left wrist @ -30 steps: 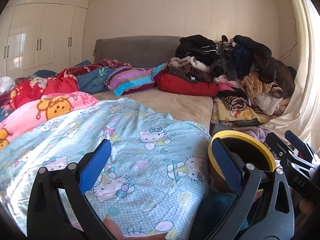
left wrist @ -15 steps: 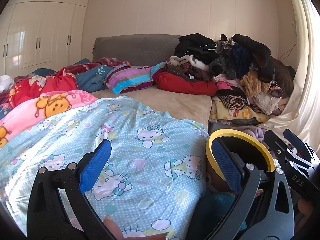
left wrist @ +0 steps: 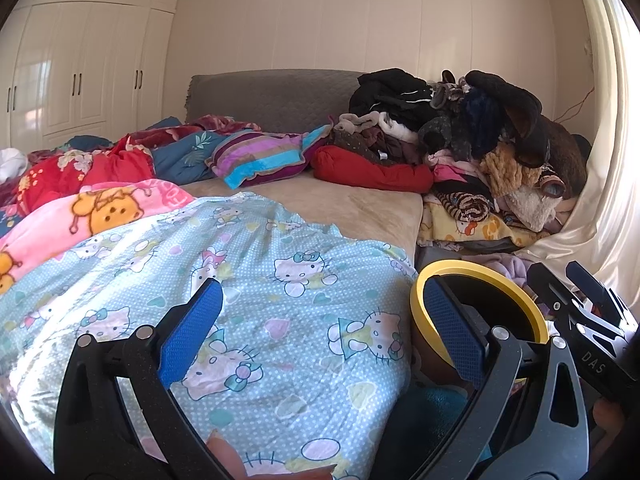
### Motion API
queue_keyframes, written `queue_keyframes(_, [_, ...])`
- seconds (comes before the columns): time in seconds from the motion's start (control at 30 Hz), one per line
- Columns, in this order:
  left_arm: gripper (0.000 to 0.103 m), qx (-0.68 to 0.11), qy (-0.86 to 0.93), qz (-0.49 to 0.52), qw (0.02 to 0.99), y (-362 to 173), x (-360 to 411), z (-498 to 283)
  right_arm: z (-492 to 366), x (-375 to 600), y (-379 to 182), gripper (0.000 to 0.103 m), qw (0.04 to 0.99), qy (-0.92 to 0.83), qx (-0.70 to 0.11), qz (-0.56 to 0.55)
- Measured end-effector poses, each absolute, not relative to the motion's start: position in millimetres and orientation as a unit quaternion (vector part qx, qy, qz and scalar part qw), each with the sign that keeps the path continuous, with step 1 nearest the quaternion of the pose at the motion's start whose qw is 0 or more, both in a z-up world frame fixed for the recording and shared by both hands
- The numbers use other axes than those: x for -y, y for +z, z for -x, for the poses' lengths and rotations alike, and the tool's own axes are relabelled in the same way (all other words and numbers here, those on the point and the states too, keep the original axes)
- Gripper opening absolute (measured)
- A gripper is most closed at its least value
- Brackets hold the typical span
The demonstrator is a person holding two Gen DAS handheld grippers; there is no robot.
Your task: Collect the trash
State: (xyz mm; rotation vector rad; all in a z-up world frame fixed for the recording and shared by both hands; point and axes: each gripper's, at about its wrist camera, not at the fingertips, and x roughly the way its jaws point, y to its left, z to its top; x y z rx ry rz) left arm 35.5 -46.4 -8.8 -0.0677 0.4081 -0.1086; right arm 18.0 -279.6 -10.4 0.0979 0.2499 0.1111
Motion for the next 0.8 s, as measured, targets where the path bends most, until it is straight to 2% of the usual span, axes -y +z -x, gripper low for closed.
queue_keyframes(0.8, [0.092, -0.212, -0.038, 0.040, 0.976, -9.4, 52.6, -35.8, -17.2, 281.4, -10.7, 0.097, 0.989, 0.060, -0.127, -0.054])
